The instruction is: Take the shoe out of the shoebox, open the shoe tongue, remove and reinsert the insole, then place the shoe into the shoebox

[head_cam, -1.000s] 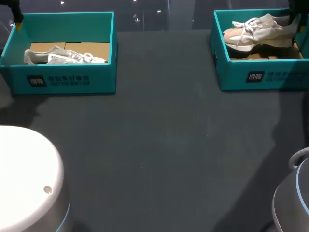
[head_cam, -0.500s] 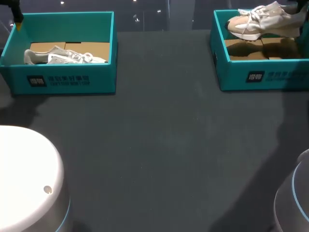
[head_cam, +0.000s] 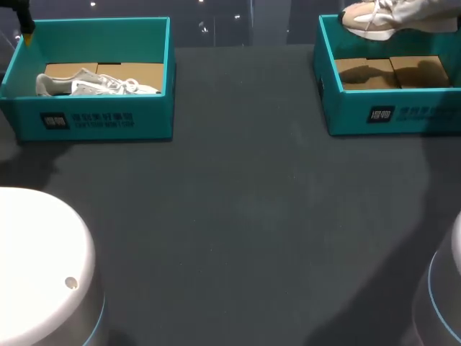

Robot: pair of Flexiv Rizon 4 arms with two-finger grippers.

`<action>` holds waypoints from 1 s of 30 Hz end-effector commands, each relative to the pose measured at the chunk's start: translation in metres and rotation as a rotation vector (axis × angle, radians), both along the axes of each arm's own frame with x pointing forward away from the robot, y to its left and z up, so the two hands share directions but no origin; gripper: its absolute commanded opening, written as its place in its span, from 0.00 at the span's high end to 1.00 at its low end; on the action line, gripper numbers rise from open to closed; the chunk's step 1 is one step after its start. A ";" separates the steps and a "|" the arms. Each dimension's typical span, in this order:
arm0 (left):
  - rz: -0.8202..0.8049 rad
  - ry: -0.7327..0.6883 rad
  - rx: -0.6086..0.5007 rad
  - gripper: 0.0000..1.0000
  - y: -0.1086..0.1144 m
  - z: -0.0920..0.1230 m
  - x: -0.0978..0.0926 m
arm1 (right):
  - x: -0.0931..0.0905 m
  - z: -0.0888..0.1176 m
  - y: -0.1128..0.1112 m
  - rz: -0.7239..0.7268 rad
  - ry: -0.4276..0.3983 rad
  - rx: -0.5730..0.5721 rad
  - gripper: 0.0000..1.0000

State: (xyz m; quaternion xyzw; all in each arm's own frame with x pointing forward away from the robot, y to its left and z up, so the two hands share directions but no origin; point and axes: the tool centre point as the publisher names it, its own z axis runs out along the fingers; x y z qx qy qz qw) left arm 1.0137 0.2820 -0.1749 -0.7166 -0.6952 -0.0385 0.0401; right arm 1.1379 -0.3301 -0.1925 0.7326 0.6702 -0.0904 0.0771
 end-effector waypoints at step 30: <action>-0.001 -0.003 0.002 0.00 0.000 0.000 -0.002 | -0.255 0.074 0.207 0.042 -0.116 -0.060 1.00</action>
